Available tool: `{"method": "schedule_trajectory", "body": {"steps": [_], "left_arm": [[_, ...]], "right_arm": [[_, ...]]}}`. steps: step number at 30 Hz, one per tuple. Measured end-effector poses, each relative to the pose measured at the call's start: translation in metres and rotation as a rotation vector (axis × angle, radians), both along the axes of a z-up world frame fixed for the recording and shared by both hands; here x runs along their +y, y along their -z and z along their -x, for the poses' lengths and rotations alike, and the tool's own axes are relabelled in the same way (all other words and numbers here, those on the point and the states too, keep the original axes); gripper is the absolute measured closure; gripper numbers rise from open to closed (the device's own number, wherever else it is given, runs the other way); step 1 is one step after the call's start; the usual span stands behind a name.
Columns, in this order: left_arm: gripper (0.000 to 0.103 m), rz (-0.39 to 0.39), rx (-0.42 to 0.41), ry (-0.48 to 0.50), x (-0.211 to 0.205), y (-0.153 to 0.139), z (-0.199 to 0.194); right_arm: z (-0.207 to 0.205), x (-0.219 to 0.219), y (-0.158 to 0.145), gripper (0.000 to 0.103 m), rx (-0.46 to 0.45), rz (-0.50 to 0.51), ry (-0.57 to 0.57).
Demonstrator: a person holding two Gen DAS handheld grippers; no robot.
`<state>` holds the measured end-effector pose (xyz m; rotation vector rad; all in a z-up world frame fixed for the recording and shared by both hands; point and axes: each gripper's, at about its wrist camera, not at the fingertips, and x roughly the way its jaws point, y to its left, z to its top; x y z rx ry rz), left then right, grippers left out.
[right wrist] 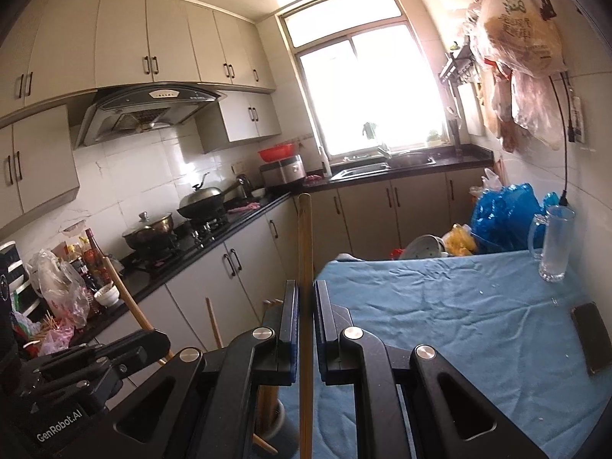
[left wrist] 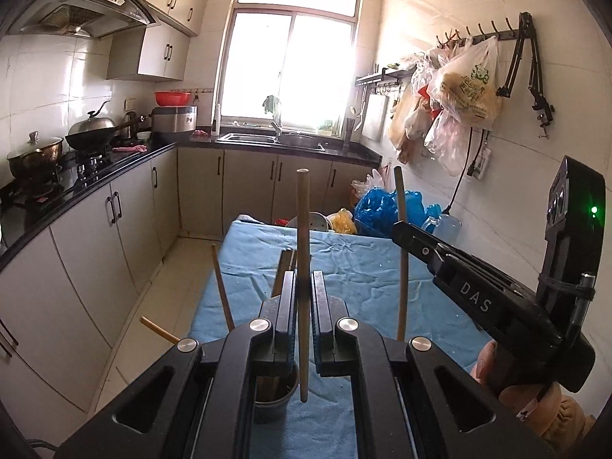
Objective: Organize utensils
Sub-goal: 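Lower the left gripper's chopstick into the black cup while the right gripper lowers its own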
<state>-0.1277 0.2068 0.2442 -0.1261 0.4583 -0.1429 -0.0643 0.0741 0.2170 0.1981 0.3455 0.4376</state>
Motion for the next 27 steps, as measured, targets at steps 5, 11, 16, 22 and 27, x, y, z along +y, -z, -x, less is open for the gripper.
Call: {"method": "schedule_trajectory", "body": {"steps": [5, 11, 16, 22, 27], "left_arm": [[0.097, 0.033, -0.007, 0.011, 0.013, -0.01, -0.002], [0.097, 0.096, -0.009, 0.008, 0.04, -0.02, -0.003], [0.097, 0.121, -0.011, -0.019, 0.06, -0.025, -0.004], [0.097, 0.144, -0.001, -0.042, 0.075, -0.024, -0.014], [0.097, 0.14, 0.012, -0.059, 0.075, -0.02, -0.023]], "right_arm": [[-0.009, 0.013, -0.006, 0.095, -0.007, -0.008, -0.02], [-0.016, 0.027, -0.014, 0.095, -0.023, -0.021, -0.038], [-0.016, 0.037, -0.02, 0.095, -0.042, -0.02, -0.056], [-0.02, 0.043, -0.023, 0.095, -0.046, -0.026, -0.065], [-0.027, 0.046, -0.024, 0.095, -0.045, -0.048, -0.059]]}}
